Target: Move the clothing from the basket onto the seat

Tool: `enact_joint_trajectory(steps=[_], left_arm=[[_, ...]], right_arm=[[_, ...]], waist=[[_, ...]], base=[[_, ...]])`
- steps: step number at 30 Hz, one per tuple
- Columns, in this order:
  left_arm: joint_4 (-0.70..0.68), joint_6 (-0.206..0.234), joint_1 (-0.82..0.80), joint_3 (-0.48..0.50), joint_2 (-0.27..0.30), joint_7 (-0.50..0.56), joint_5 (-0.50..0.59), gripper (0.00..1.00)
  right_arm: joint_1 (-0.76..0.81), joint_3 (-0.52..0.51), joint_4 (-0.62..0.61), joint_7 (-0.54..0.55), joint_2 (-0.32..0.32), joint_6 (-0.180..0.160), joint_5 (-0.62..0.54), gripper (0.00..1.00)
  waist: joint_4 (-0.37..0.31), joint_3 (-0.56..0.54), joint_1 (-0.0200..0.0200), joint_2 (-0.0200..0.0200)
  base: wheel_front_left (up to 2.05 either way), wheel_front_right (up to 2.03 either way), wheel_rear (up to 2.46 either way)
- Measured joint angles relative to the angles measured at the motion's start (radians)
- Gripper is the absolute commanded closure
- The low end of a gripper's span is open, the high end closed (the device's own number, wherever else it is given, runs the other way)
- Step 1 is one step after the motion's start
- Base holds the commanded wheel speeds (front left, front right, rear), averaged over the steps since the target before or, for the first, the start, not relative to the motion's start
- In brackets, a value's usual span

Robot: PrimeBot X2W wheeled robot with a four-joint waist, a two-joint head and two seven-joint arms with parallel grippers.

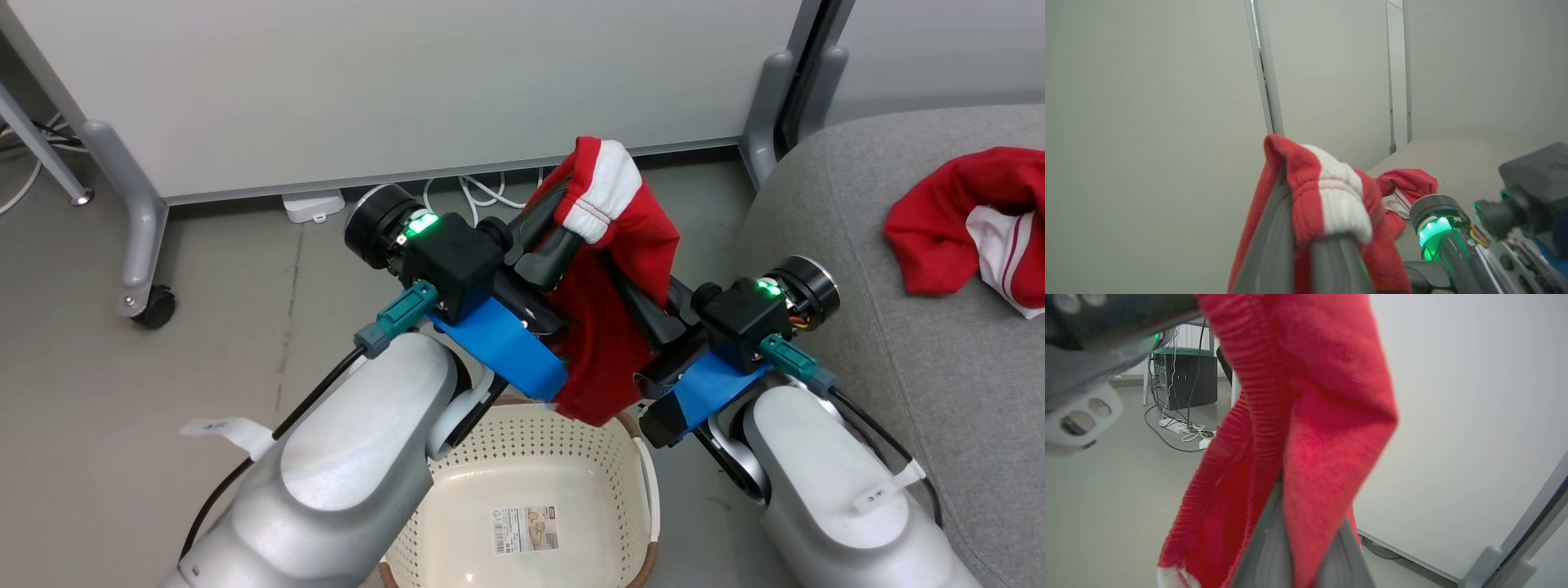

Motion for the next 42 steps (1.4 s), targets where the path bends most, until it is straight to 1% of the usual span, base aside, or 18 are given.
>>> enact_joint_trajectory(steps=[15,16,17,18,22,29,35,42], left_arm=[[0.016,0.000,0.014,0.001,0.003,-0.003,0.002,1.00],[0.018,0.001,0.016,0.001,0.003,-0.003,0.002,0.87],[0.021,0.002,0.018,0.001,0.003,-0.003,0.002,0.10],[0.022,0.003,0.019,0.002,0.003,-0.003,0.001,0.00],[0.032,0.007,0.032,0.001,0.006,-0.003,0.001,0.00],[0.044,0.010,0.060,-0.002,0.025,-0.003,0.001,0.00],[0.026,0.018,0.080,-0.002,0.033,-0.003,0.007,0.00],[0.002,0.017,0.103,-0.038,0.039,-0.004,0.023,0.00]], right_arm=[[0.030,-0.007,-0.026,0.000,0.001,0.000,0.011,1.00],[0.031,-0.007,-0.028,0.000,0.001,0.000,0.012,1.00],[0.033,-0.008,-0.030,0.000,0.002,0.000,0.012,1.00],[0.035,-0.010,-0.033,0.000,0.002,0.000,0.012,1.00],[0.037,-0.019,-0.044,0.000,0.003,0.000,0.012,1.00],[0.041,-0.067,-0.074,0.000,0.002,0.000,0.016,1.00],[0.064,-0.143,-0.100,0.000,-0.001,0.000,0.011,1.00],[0.099,-0.233,-0.129,0.000,-0.005,0.000,-0.010,1.00]], waist=[[-0.004,-0.011,-0.0001,0.0000],[-0.004,-0.012,0.0000,0.0000],[-0.004,-0.012,0.0000,0.0000],[-0.004,-0.012,0.0000,0.0000],[-0.004,-0.010,0.0000,0.0000],[-0.007,0.007,0.0000,0.0000],[-0.017,0.026,-0.0001,0.0000],[-0.061,0.049,-0.0001,0.0000]], base=[[0.00,0.00,0.00],[0.00,0.00,0.00],[0.00,0.00,0.00],[0.00,0.00,0.00],[0.00,0.00,0.00],[0.00,0.00,0.00],[0.00,0.00,0.00],[0.00,0.00,0.00]])
